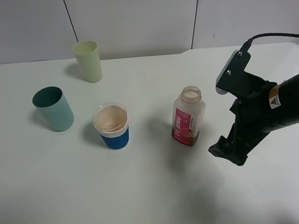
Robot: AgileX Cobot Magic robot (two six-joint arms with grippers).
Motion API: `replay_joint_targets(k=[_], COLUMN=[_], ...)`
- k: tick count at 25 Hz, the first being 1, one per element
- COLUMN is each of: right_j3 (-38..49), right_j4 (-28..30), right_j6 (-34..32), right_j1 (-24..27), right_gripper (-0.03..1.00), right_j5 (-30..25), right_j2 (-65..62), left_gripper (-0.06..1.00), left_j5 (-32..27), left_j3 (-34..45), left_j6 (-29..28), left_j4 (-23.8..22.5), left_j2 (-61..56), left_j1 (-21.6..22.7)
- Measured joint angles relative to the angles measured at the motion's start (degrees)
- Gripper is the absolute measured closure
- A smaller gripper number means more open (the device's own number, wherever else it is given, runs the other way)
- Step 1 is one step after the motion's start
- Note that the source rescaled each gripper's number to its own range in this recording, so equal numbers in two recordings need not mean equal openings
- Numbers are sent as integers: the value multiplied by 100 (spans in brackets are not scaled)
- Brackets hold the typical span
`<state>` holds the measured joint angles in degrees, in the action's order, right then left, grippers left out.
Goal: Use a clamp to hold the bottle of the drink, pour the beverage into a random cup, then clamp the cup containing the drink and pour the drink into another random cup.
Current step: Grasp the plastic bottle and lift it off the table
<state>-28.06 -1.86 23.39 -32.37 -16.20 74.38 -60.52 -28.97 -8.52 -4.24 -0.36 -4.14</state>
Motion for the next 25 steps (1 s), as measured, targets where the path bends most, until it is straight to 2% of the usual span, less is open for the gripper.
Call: replay_joint_targets(k=[4,9,18,25], right_j3=[546,1164,1238,1238], right_j4=[5,5,-157,-185], right_j6=[0,0,-10,-10], right_j1=[0,0,0,90], right_gripper=[-3,-3,-3,-3], right_j5=[767,1260,2154,2425], right_j2=[-12,0,17,17], left_gripper=[28,28,28,28], left_j5=[0,0,0,0], left_j3=[0,0,0,0], left_j6=[0,0,0,0], left_j4=[0,0,0,0], left_j2=[0,0,0,0], left_j1=[0,0,0,0])
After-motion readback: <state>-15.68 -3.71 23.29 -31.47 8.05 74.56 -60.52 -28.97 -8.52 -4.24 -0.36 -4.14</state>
